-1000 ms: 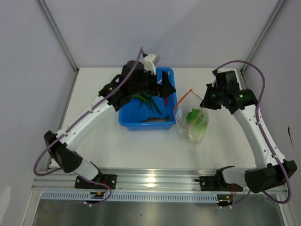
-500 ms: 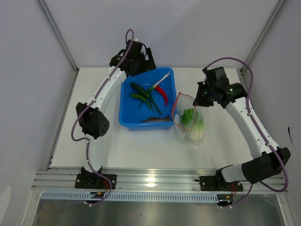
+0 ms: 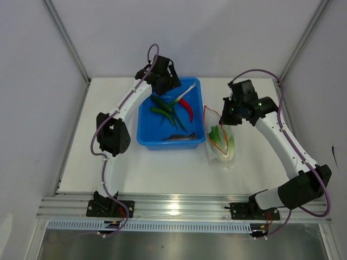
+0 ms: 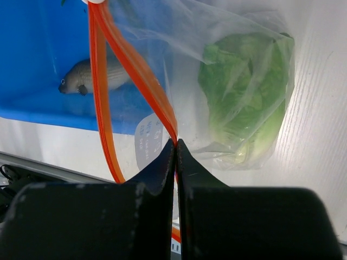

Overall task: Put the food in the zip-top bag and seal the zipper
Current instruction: Pick up the fake vegetable from the bin.

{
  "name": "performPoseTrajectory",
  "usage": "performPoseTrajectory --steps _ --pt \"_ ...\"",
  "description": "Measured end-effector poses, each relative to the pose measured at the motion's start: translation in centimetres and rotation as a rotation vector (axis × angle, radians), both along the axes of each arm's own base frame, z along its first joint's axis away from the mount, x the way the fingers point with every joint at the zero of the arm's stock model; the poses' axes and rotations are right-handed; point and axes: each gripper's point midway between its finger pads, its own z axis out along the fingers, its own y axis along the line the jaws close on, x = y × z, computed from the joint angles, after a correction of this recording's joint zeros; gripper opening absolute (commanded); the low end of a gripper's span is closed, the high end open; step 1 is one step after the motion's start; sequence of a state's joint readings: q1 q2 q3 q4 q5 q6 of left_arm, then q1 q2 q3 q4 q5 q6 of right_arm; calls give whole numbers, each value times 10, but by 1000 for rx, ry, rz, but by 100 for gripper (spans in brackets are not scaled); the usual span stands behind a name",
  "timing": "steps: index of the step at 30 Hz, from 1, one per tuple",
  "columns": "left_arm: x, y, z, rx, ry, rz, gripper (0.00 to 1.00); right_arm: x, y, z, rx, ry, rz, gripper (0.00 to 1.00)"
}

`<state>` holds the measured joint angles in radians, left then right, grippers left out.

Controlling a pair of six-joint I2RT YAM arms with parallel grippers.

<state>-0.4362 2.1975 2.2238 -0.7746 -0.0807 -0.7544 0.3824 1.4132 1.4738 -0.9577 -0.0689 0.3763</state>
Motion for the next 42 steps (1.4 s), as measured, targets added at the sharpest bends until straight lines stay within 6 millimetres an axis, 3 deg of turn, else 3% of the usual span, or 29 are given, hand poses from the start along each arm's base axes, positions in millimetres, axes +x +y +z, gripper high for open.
performPoseTrajectory --steps 4,6,14,20,33,38,42 --pt "-10 7 -38 38 88 42 84 -1 -1 -5 -5 11 0 0" --pt "-9 11 -46 49 102 72 84 -1 -1 -7 -6 14 0 0" --pt "-4 11 -65 50 141 130 80 -2 0 -7 -9 12 1 0" --pt "-12 13 -89 57 202 158 81 -7 -2 -14 -18 23 3 0" --pt "-9 10 -134 53 298 218 79 -14 -3 -19 -22 30 11 0" --pt "-14 16 -151 54 332 248 73 -16 -4 -21 -22 25 10 0" --pt "-10 21 -151 43 327 271 65 -17 -5 -22 -24 27 10 0"
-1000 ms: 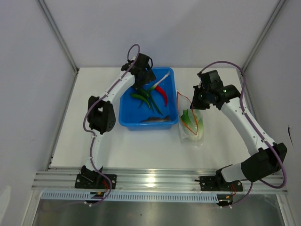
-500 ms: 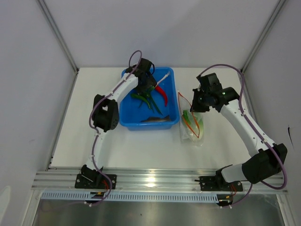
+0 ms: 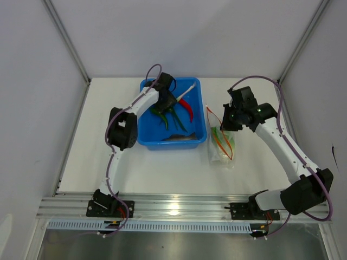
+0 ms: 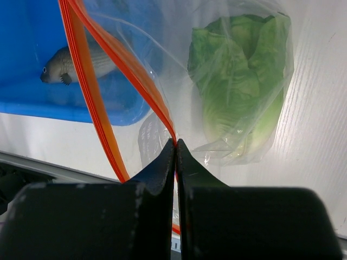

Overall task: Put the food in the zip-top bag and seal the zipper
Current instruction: Pick up the fake vegetable from the bin.

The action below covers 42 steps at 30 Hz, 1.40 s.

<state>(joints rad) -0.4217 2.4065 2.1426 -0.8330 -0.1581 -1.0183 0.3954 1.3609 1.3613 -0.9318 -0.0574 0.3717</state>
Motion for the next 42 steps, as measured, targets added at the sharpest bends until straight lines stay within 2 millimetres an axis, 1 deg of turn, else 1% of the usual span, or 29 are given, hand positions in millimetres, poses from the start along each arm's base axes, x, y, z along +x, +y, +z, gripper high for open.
performPoseTrajectory --steps 3,6,8,9,11,12,13,14,18,21,23,26,28,31,33,34,35,36,37,39,40,42 --pt "2 6 -3 3 2 15 64 0 0 1 1 -3 1 0" --pt "0 10 -11 5 14 28 63 0 0 2 1 -8 3 0" --pt "-2 13 -16 8 25 33 59 0 0 2 1 -8 3 0" --pt "-2 13 -17 8 26 36 56 0 0 2 1 -8 3 0" --pt "0 13 -17 2 18 42 53 0 0 2 1 -8 3 0" --pt "1 13 -18 0 16 43 48 0 0 2 1 -9 3 0" --pt "1 14 -18 -3 15 47 46 0 0 2 1 -9 3 0" --pt "2 14 -18 -8 14 51 40 0 0 2 2 -10 3 0" --pt "-1 16 -16 -14 5 50 31 0 0 3 3 -13 3 0" --pt "-3 18 -13 -12 1 46 30 0 0 4 4 -14 3 0" --pt "-4 20 -6 -11 -10 41 30 0 1 4 4 -14 5 0" --pt "-8 24 11 -4 -40 27 30 -1 2 4 5 -15 10 0" --pt "-11 25 33 2 -78 12 30 -1 4 4 6 -16 13 0" --pt "-15 24 70 -9 -151 -11 29 -2 6 4 8 -19 16 0" --pt "-22 20 100 -33 -211 -34 19 -2 6 4 3 -21 16 0" --pt "-27 19 110 -41 -229 -45 15 -1 6 4 1 -22 14 0" --pt "-33 14 123 -62 -261 -77 10 -1 5 4 -1 -23 10 0" --pt "-41 9 133 -80 -284 -110 8 -1 5 4 -2 -23 6 0" --pt "-49 4 139 -97 -303 -146 7 -1 5 4 -2 -22 3 0" --pt "-72 -8 146 -137 -319 -231 1 -1 6 4 -2 -23 -1 0" --pt "-85 -16 149 -167 -332 -285 0 -1 5 4 -4 -23 -3 0" --pt "-121 -35 154 -239 -330 -408 1 -1 4 5 -13 -27 -11 0"
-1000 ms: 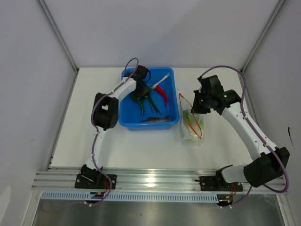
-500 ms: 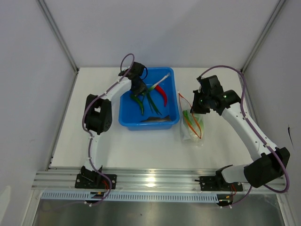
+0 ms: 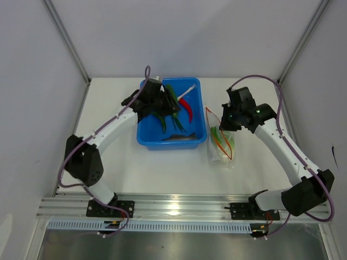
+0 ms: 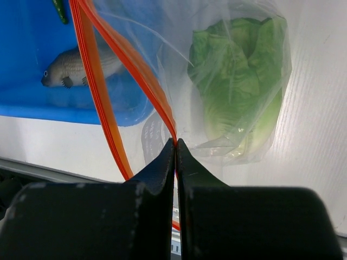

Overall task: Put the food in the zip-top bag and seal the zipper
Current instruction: Pick up the fake vegetable from the bin, then place the fake vegetable in the zipper food storage bag.

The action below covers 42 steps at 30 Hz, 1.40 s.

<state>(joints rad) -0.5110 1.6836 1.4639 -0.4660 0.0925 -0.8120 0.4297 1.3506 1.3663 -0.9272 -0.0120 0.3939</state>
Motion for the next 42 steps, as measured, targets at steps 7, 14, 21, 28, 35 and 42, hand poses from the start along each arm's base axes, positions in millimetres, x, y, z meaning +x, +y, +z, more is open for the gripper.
performPoseTrajectory --steps 7,14,21,28,35,42 --pt "-108 -69 59 -210 -87 -446 1 6 -4 31 -14 -60 -53 0" --pt "-186 -82 102 -391 -99 -652 1 4 4 45 -34 -105 -55 0" --pt "-208 -85 93 -419 37 -659 0 1 14 48 -50 -133 -51 0" --pt "-226 -91 58 -413 228 -656 1 -3 19 51 -56 -157 -58 0" --pt "-236 -98 29 -390 358 -651 1 -6 18 56 -53 -182 -69 0" --pt "-221 -118 5 -385 445 -626 1 -11 19 57 -48 -190 -62 0"
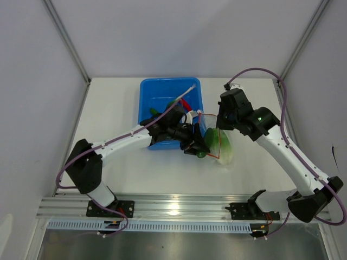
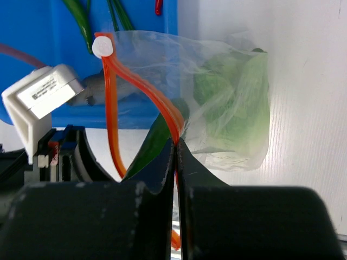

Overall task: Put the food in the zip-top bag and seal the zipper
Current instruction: Place the fake vegetable in the zipper food storage bag.

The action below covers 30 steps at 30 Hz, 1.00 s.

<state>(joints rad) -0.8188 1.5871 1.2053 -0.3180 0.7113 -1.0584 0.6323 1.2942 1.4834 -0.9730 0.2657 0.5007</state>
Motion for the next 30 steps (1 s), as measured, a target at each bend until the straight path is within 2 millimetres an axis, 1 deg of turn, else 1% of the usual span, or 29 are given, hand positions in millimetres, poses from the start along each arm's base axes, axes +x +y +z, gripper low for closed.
performPoseTrajectory --steps 3,7,12,16,22,30 --pt "5 -6 2 -16 6 12 1 -3 1 -1 1 -1 8 0" --pt "12 -11 12 -52 2 31 0 -9 4 -4 -1 3 26 0" --pt "21 -12 21 -63 -14 58 1 -18 9 -11 -8 15 53 0" --pt "32 -13 27 -42 -40 109 1 -21 12 -12 -16 11 64 0" --pt "44 -9 34 5 -52 177 1 -22 13 -11 -25 1 58 0" --pt "50 3 38 44 -44 242 4 -21 14 -10 -26 -9 47 0"
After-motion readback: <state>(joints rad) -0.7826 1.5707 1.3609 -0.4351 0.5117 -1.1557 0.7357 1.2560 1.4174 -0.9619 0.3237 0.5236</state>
